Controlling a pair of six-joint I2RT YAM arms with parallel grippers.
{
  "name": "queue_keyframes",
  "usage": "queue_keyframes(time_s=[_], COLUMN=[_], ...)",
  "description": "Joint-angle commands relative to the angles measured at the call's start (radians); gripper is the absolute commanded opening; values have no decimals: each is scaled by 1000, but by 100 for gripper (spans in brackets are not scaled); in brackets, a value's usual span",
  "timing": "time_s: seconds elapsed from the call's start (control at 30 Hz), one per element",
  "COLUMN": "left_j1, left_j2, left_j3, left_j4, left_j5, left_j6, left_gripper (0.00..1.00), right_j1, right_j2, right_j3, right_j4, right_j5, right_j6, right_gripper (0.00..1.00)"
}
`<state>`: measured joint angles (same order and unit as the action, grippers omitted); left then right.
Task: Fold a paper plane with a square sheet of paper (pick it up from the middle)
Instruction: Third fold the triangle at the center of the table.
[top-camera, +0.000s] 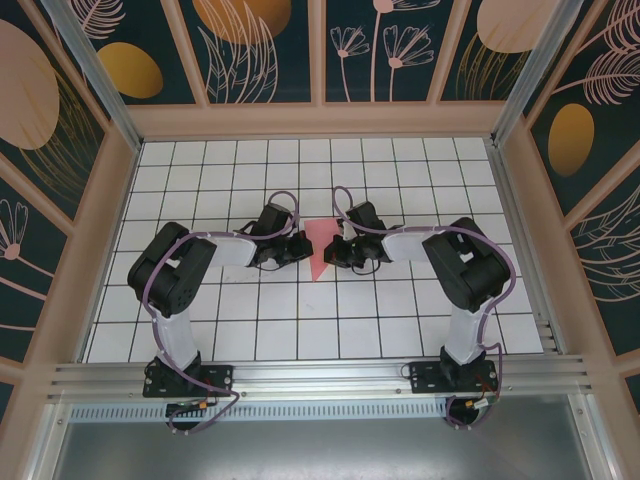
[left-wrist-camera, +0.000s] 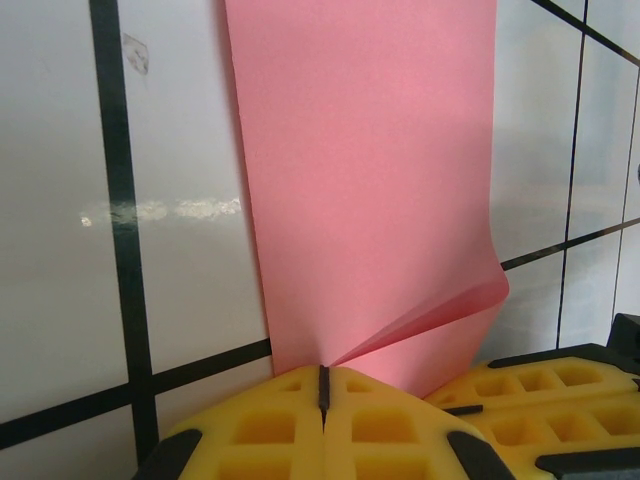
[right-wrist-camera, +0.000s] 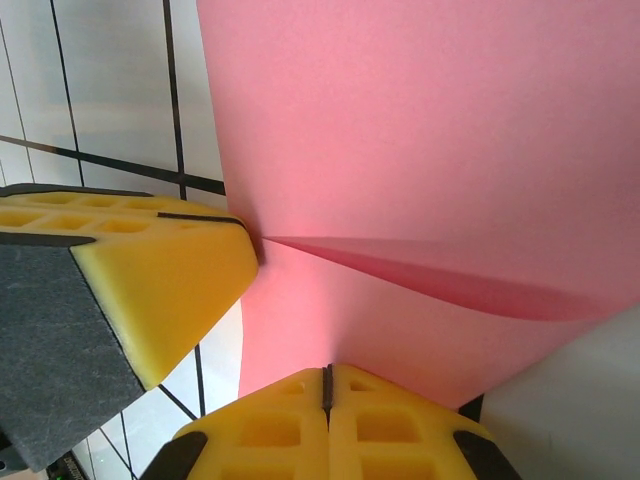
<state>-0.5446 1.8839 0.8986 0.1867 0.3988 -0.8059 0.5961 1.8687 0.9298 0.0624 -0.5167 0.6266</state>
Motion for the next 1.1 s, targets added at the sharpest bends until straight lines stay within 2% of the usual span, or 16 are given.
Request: queue_keyframes(time_s=[0.0, 0.2, 0.33, 0.57, 0.77, 1.07], left_j1=[7, 6, 7, -27, -57, -68], left_j2=[8, -60, -123, -163, -134, -125], left_j3=[7, 60, 8, -122, -169, -193], left_j4=[-100, -93, -23, 108, 151, 163], left_j5=[-91, -66, -32, 45, 76, 96], left_j6=[23, 48, 3, -97, -133, -142], left_gripper=[2, 8, 13, 11, 7, 7], right_j1=[-5, 8, 17, 28, 30, 29], right_j2=[24, 19, 12, 6, 2, 15], right_j3=[7, -3, -7, -6, -3, 10], right_j4=[-33, -36, -29, -9, 1, -7], right_j5=[22, 29, 38, 20, 11, 10], right_j6=[-12, 22, 56, 59, 49, 41], right_gripper=[5, 5, 5, 4, 5, 5])
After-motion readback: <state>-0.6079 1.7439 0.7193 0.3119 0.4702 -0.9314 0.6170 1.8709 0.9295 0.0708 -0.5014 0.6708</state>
